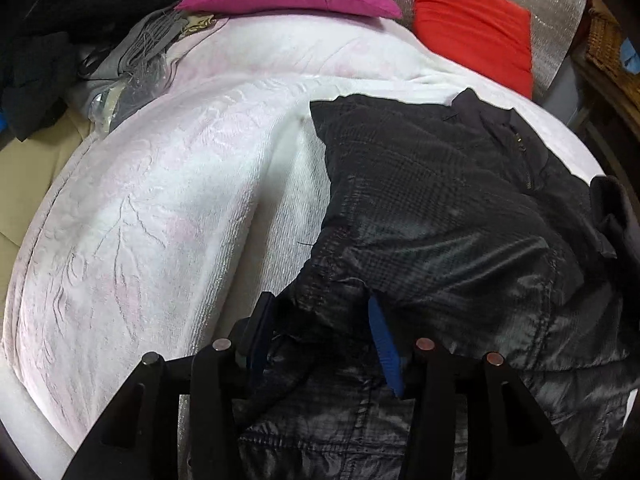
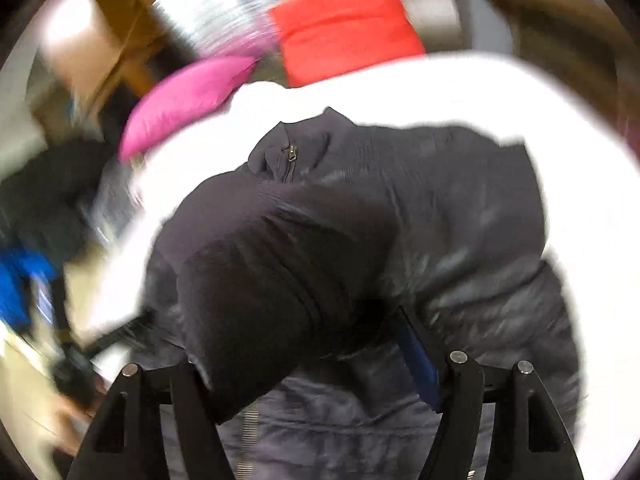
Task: Fold large clothes
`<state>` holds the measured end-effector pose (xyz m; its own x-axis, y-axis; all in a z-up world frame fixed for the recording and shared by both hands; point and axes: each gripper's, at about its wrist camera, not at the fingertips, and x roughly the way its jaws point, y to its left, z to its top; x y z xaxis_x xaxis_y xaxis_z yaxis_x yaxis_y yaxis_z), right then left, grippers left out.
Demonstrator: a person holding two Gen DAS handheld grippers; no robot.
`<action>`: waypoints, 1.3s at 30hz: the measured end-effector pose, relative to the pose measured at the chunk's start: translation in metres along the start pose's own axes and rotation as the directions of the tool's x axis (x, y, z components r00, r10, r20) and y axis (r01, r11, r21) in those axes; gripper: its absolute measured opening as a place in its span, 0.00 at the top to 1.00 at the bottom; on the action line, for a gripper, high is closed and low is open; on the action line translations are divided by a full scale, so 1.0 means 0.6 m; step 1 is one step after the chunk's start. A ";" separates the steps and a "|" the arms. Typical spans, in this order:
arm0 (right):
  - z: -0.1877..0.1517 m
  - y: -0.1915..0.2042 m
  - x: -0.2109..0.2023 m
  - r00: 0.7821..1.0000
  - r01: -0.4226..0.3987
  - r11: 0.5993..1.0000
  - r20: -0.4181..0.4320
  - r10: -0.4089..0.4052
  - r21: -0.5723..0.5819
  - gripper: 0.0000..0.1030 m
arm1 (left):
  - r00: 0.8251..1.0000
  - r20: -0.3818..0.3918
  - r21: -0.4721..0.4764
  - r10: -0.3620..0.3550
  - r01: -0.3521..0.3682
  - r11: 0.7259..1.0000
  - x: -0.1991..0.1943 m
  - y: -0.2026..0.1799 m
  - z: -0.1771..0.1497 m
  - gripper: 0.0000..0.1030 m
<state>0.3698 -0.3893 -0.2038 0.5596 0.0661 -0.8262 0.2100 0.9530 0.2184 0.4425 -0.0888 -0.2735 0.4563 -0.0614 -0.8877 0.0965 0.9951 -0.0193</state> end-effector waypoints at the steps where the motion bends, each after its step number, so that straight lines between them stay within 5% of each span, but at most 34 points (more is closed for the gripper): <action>1: 0.003 0.015 -0.001 0.999 0.041 0.997 0.006 -0.041 -0.059 0.30 | 1.000 -0.003 0.000 -0.002 0.002 1.000 0.002 0.000 0.001 0.51; 3: 0.007 0.042 0.005 0.989 0.149 0.977 0.022 -0.147 -0.156 0.30 | 1.000 -0.008 -0.002 -0.013 0.013 1.000 0.001 0.002 0.000 0.51; 8: 0.005 0.033 0.034 0.978 0.207 0.962 0.005 -0.210 -0.177 0.25 | 1.000 -0.018 -0.015 -0.023 0.022 1.000 0.003 0.008 0.003 0.50; 12: 0.008 0.045 0.079 0.947 0.316 0.905 0.040 -0.318 -0.284 0.25 | 1.000 0.007 0.041 0.018 -0.018 0.999 -0.003 -0.008 -0.002 0.50; 13: 0.013 0.034 0.073 0.955 0.297 0.924 0.053 -0.293 -0.242 0.25 | 1.000 0.008 0.045 0.019 -0.019 0.999 -0.004 -0.009 -0.004 0.50; 15: 0.023 -0.030 0.045 0.994 0.090 0.996 0.056 -0.090 0.002 0.25 | 1.000 0.006 0.046 0.014 -0.015 0.999 -0.004 -0.008 -0.005 0.50; 16: 0.020 -0.069 0.034 0.998 -0.014 0.990 0.067 0.004 0.143 0.24 | 1.000 0.006 0.045 0.003 -0.003 0.999 -0.004 -0.007 -0.004 0.49; 19: -0.019 -0.165 0.024 0.984 -0.179 0.898 0.070 0.165 0.401 0.24 | 1.000 0.011 0.055 0.004 -0.005 0.998 -0.007 -0.011 -0.007 0.48; 21: -0.045 -0.197 0.021 0.983 -0.182 0.875 0.060 0.173 0.449 0.24 | 1.000 0.012 0.068 0.013 -0.013 0.998 -0.006 -0.016 -0.010 0.48; 24: -0.079 -0.239 0.016 0.963 -0.255 0.780 0.072 0.262 0.571 0.24 | 0.999 0.019 0.083 0.039 -0.041 0.996 -0.004 -0.022 -0.013 0.48; 26: -0.089 -0.251 -0.001 0.956 -0.282 0.755 0.107 0.273 0.592 0.24 | 0.999 0.019 0.082 0.042 -0.044 0.996 -0.003 -0.021 -0.014 0.48; 29: -0.085 -0.263 -0.038 0.967 -0.254 0.787 0.146 0.208 0.563 0.24 | 0.999 0.017 0.080 0.043 -0.044 0.996 -0.001 -0.020 -0.014 0.48; 35: -0.067 -0.327 -0.015 0.955 -0.296 0.698 0.178 0.239 0.652 0.24 | 0.999 0.012 0.066 0.031 -0.032 0.997 -0.003 -0.016 -0.012 0.48; 38: -0.071 -0.343 -0.004 0.958 -0.287 0.683 0.188 0.216 0.672 0.41 | 0.999 0.037 0.056 0.030 -0.032 0.998 -0.010 -0.013 -0.007 0.48; 39: -0.068 -0.340 0.000 0.967 -0.255 0.698 0.167 0.193 0.669 0.61 | 0.997 0.061 0.059 0.045 -0.048 0.997 -0.016 -0.014 -0.006 0.48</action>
<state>0.2941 -0.5718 -0.2699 0.7153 0.1986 -0.6700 0.5403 0.4509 0.7105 0.4343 -0.0962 -0.2664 0.5134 -0.0215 -0.8579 0.1262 0.9907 0.0507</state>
